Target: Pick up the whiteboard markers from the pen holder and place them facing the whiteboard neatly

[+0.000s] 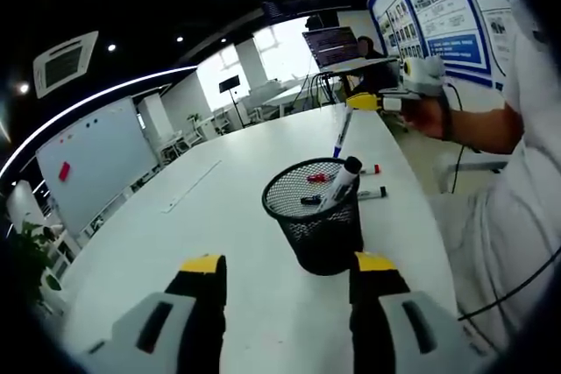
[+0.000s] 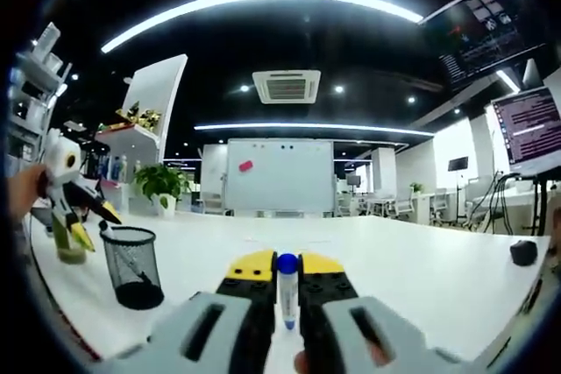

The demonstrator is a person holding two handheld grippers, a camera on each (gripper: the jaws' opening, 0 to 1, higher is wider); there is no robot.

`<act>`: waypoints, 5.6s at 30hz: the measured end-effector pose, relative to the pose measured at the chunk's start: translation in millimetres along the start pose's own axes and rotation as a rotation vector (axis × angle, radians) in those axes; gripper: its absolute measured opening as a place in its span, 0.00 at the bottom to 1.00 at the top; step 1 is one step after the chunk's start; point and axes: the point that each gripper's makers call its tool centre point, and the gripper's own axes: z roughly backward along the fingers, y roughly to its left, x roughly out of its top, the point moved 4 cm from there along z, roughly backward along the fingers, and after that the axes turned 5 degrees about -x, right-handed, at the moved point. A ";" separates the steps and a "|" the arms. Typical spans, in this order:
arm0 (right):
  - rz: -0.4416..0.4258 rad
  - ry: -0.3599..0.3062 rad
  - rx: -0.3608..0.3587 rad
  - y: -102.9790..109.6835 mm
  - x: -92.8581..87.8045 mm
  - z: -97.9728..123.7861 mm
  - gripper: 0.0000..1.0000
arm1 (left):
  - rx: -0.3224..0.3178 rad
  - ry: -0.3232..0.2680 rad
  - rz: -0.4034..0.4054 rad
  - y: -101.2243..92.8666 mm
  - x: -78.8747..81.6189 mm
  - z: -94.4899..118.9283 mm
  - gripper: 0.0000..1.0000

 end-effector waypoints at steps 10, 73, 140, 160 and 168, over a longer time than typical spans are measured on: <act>0.000 0.004 -0.005 -2.6 -1.2 0.9 0.09 | 0.002 0.000 0.000 2.0 -0.6 -0.4 0.58; -0.032 0.300 -0.051 7.6 -83.0 38.5 0.09 | 0.024 0.004 0.005 8.9 -2.9 -1.0 0.56; 0.092 0.299 -0.021 8.5 -90.7 36.0 0.14 | 0.031 0.002 0.004 7.5 -1.1 -1.0 0.55; 0.174 0.197 0.015 21.7 -67.3 33.6 0.16 | 0.033 0.003 0.005 11.1 -1.9 -1.1 0.55; 0.193 0.165 0.043 26.8 -57.2 30.9 0.16 | 0.033 0.003 0.004 13.3 -3.1 -1.5 0.55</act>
